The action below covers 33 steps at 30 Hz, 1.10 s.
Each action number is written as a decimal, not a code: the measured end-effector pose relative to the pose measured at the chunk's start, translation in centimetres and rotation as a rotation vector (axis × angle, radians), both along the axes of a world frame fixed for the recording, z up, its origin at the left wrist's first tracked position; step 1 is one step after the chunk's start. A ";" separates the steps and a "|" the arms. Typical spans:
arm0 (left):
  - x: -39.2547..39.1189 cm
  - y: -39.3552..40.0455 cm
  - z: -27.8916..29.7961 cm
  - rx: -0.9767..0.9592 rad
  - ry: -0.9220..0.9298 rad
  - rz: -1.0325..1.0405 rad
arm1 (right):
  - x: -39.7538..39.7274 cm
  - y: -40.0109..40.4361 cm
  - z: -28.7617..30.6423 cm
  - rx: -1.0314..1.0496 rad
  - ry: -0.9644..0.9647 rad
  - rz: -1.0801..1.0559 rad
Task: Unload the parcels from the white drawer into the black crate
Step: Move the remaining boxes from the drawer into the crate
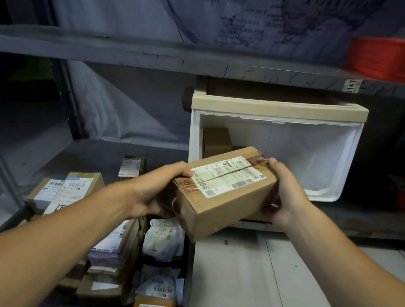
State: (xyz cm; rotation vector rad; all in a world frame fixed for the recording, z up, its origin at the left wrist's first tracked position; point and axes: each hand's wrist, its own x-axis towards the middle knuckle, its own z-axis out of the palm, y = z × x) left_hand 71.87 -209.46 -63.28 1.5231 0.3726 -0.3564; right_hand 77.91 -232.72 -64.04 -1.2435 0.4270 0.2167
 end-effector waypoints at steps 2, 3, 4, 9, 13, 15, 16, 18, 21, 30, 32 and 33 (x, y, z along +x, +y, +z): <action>0.1 -0.6 -0.2 -0.090 -0.025 0.018 | 0.4 0.2 -0.3 0.046 -0.047 -0.027; 0.1 -0.9 -0.3 -0.134 -0.034 0.032 | 0.5 0.3 -0.4 0.062 -0.060 -0.028; 0.1 -1.2 -0.5 -0.166 -0.045 0.045 | 0.5 0.5 -0.4 0.067 -0.070 -0.017; -0.2 -2.8 -1.4 -0.217 -0.068 0.015 | -0.3 1.6 -0.5 0.013 -0.140 0.189; -0.5 -3.0 -1.7 -0.141 -0.059 -0.092 | -0.8 1.6 -0.4 -0.016 -0.169 0.275; -0.6 -2.5 -1.8 -0.085 -0.060 -0.117 | -0.9 1.2 -0.1 -0.050 -0.167 0.304; -0.5 -2.3 -1.8 -0.087 -0.058 -0.107 | -1.1 1.0 0.0 -0.050 -0.148 0.324; -0.3 -2.0 -1.5 -0.150 -0.074 -0.029 | -1.3 0.7 0.5 -0.025 -0.085 0.383; 0.2 -1.8 -1.2 -0.220 -0.138 0.122 | -1.7 0.7 0.8 -0.033 -0.038 0.465; -0.4 -0.2 -1.9 -0.128 -0.244 0.244 | -1.7 1.7 0.0 -0.142 -0.025 0.415; -0.7 0.2 -1.8 -0.105 -0.257 0.264 | -1.9 2.1 0.1 -0.146 -0.026 0.432; -0.9 0.4 -1.7 -0.094 -0.266 0.278 | -2.1 2.3 0.1 -0.144 -0.024 0.434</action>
